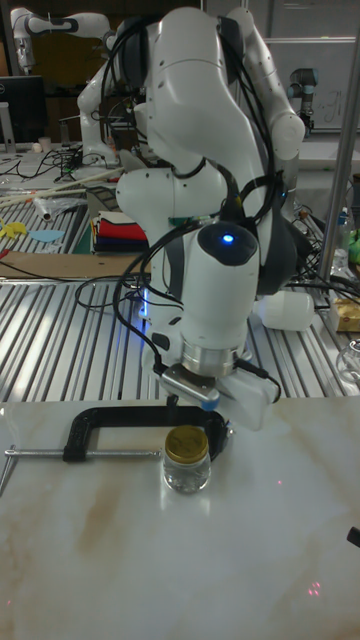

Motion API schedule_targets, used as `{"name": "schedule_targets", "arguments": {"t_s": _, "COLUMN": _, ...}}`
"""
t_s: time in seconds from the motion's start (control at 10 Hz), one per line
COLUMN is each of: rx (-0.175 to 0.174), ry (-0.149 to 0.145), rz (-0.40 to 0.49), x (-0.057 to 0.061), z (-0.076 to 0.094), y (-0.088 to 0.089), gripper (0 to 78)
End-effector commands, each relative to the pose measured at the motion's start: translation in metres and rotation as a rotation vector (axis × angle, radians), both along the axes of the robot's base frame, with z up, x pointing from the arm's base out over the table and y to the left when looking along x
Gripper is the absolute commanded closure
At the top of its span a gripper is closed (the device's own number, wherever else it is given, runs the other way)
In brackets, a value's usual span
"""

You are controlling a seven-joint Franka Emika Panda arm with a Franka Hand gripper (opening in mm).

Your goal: Screw the lid onto the jar

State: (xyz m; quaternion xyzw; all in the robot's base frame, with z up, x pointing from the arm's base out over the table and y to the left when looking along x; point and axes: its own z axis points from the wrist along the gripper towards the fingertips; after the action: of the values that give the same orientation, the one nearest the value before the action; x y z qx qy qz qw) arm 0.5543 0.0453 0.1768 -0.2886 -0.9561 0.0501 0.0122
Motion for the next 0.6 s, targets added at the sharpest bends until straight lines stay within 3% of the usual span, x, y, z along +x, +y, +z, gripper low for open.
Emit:
{"name": "schedule_targets", "arguments": {"t_s": 0.1, "rx": -0.009, "ry": -0.004, "rz": 0.823, "x": 0.022, "z": -0.017, "y": -0.010, "gripper": 0.1}}
{"name": "schedule_targets", "arguments": {"t_s": 0.3, "rx": 0.000, "ry": -0.016, "rz": 0.829, "x": 0.022, "z": -0.022, "y": -0.012, "gripper": 0.1}}
{"name": "schedule_targets", "arguments": {"t_s": 0.5, "rx": 0.051, "ry": -0.046, "rz": 0.810, "x": 0.018, "z": -0.030, "y": -0.013, "gripper": 0.1}}
{"name": "schedule_targets", "arguments": {"t_s": 0.6, "rx": 0.050, "ry": -0.046, "rz": 0.818, "x": 0.016, "z": -0.032, "y": -0.014, "gripper": 0.1}}
